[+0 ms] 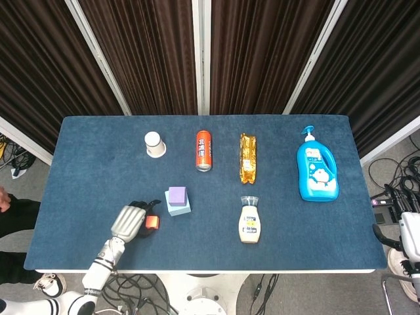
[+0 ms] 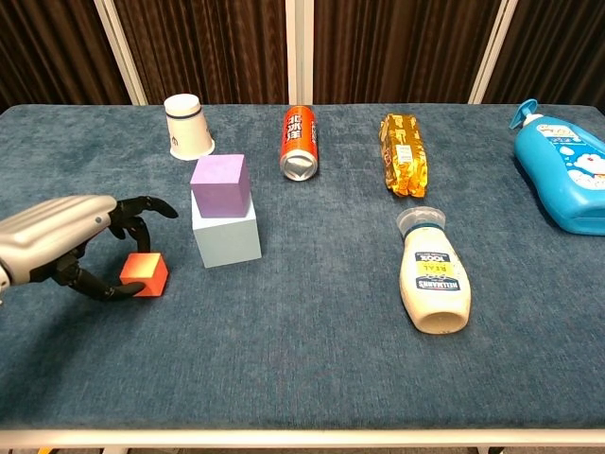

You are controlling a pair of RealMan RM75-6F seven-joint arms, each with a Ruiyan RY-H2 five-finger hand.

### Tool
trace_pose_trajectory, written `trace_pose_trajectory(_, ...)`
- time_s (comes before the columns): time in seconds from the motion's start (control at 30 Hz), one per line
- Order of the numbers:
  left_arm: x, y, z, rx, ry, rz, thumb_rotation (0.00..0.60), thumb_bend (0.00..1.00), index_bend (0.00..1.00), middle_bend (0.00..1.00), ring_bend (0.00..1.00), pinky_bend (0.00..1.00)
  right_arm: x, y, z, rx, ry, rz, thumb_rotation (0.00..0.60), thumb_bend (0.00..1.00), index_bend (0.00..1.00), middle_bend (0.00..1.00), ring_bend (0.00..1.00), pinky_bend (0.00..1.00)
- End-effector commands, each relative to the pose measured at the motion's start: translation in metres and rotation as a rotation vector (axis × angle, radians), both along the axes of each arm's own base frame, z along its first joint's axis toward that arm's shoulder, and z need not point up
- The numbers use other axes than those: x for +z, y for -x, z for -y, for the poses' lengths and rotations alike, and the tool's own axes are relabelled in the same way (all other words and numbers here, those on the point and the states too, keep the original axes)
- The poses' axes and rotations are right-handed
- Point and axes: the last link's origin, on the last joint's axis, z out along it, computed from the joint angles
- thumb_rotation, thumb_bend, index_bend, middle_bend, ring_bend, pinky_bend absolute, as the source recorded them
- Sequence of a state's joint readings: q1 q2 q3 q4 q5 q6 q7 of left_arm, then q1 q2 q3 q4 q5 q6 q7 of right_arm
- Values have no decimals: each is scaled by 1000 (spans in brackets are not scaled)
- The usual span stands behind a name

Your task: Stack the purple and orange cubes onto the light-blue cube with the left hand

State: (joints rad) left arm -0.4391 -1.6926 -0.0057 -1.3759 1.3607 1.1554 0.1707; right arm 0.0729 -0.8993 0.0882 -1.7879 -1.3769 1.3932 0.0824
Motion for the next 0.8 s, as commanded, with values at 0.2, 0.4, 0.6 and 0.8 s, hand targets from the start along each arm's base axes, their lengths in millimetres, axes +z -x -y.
trace_pose_trajectory(0.2, 27, 0, -8, -23, -53, -17, 600, 339, 253, 596, 342, 321, 0, 0, 0, 0, 1, 1, 600, 233, 39, 116, 0, 0)
trace_pose_trajectory(0.4, 73, -5, -23, -60, -158, -49, 600, 339, 253, 596, 345, 321, 1, -1, 0, 3, 3, 2, 600, 233, 39, 115, 0, 0)
trace_pose_trajectory(0.6, 116, -17, -44, -98, -244, -72, 600, 339, 253, 596, 346, 321, 0, -1, -1, 5, 4, 0, 600, 233, 39, 114, 0, 0)
trace_pose_trajectory(0.8, 132, -37, -56, -106, -237, -47, 600, 339, 253, 596, 348, 321, -1, -1, -1, 5, 2, -3, 600, 233, 39, 114, 0, 0)
